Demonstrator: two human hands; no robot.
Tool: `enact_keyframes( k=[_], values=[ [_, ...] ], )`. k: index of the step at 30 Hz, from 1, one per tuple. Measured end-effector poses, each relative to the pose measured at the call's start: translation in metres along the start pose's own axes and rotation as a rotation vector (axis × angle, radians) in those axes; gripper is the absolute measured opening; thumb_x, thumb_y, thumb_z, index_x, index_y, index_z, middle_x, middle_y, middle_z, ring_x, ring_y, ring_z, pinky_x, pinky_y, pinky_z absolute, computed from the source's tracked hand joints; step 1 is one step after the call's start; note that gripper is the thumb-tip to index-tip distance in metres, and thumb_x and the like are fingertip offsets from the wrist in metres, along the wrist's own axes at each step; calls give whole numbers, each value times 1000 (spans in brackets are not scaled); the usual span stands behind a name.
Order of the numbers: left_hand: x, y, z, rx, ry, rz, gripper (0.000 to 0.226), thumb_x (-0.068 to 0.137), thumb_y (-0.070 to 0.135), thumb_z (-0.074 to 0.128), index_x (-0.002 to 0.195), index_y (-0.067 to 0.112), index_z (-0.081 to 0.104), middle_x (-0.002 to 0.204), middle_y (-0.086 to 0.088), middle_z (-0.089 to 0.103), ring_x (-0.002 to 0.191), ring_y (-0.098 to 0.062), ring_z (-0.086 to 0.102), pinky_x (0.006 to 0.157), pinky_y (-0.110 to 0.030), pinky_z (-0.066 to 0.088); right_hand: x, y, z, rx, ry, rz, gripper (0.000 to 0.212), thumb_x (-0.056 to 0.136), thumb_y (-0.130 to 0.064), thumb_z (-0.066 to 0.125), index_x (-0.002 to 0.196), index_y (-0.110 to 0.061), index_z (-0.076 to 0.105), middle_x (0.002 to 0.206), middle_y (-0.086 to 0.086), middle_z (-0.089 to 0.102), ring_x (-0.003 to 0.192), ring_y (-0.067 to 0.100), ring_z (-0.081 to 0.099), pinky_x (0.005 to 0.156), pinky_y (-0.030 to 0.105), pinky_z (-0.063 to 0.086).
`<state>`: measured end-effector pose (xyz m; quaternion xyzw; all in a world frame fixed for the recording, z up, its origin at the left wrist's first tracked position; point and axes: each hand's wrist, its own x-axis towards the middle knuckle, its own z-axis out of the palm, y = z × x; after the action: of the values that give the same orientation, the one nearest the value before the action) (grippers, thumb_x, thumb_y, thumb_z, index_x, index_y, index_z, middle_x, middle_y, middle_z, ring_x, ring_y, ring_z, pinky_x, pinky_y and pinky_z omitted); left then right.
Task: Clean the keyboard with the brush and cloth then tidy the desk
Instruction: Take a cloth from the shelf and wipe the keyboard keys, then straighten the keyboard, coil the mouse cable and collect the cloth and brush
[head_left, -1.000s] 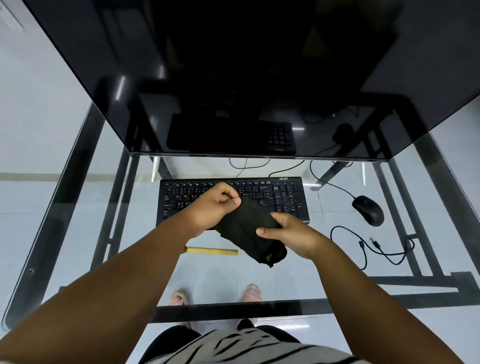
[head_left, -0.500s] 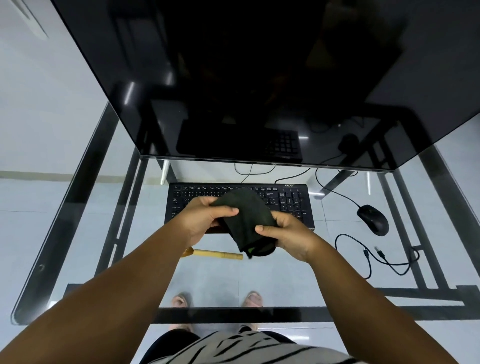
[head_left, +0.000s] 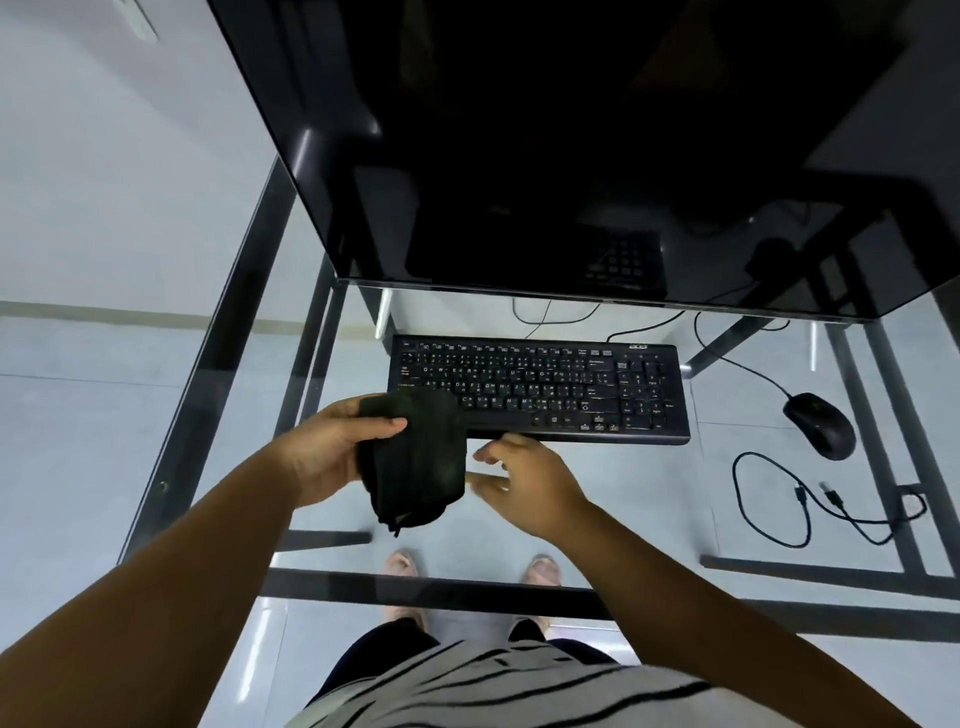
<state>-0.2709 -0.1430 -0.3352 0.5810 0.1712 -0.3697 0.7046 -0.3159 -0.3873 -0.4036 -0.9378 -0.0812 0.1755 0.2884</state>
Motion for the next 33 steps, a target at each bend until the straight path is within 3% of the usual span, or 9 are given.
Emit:
enact_keyframes(
  k=[3, 6, 11, 14, 17, 21, 27, 33],
  values=[
    [-5, -10, -6, -31, 3, -76, 48, 78, 12, 71, 124, 6, 62, 123, -17, 67, 112, -33, 65, 97, -49, 49, 2, -7, 10, -134, -34, -8, 36, 87, -38, 62, 121, -26, 61, 116, -8, 54, 103, 15, 57, 84, 30, 51],
    [-7, -21, -7, -73, 8, -151, 35, 90, 14, 61, 125, 8, 61, 122, -17, 67, 112, -36, 64, 101, -57, 44, -5, -2, 13, -142, -1, 19, 23, 86, -31, 59, 108, -25, 63, 104, -5, 61, 92, 20, 62, 74, 30, 51],
    [4, -36, 3, -99, -68, -238, 34, 98, 23, 53, 130, 15, 57, 125, -13, 66, 115, -31, 64, 86, -45, 53, -35, 18, 18, 63, 150, 248, 18, 81, -29, 63, 95, -22, 57, 72, -9, 63, 64, 12, 59, 59, 25, 47],
    [18, -45, 12, 17, -68, -244, 41, 88, 25, 68, 128, 19, 58, 123, -8, 68, 117, -29, 62, 93, -46, 51, -45, 20, 23, 202, 166, 374, 19, 80, -29, 68, 90, -22, 53, 57, -5, 63, 54, 8, 60, 57, 26, 51],
    [30, -49, 21, 171, -38, -176, 64, 69, 10, 85, 126, 19, 59, 117, -4, 71, 114, -25, 63, 98, -43, 50, -44, 16, 26, 300, 165, 422, 25, 79, -31, 74, 90, -19, 54, 59, -2, 66, 56, 10, 64, 61, 27, 53],
    [37, -53, 21, 355, 74, -103, 71, 63, -9, 84, 120, 22, 53, 113, -7, 68, 108, -26, 64, 93, -43, 53, -33, 8, 30, 419, 136, 461, 31, 75, -35, 79, 87, -22, 54, 65, -1, 68, 58, 12, 67, 63, 31, 57],
    [42, -49, 23, 715, 109, -84, 70, 75, -6, 71, 129, 25, 39, 114, -5, 59, 105, -23, 58, 91, -41, 52, -32, 13, 26, 448, 128, 483, 34, 71, -37, 82, 85, -23, 54, 66, 1, 68, 60, 15, 68, 64, 35, 57],
    [39, -55, 31, 941, 325, -18, 77, 63, 7, 84, 126, 15, 40, 107, -4, 56, 104, -25, 56, 80, -32, 48, -29, 12, 28, 372, 75, 477, 38, 72, -43, 80, 88, -25, 52, 70, -2, 68, 61, 13, 67, 66, 36, 59]
  ],
)
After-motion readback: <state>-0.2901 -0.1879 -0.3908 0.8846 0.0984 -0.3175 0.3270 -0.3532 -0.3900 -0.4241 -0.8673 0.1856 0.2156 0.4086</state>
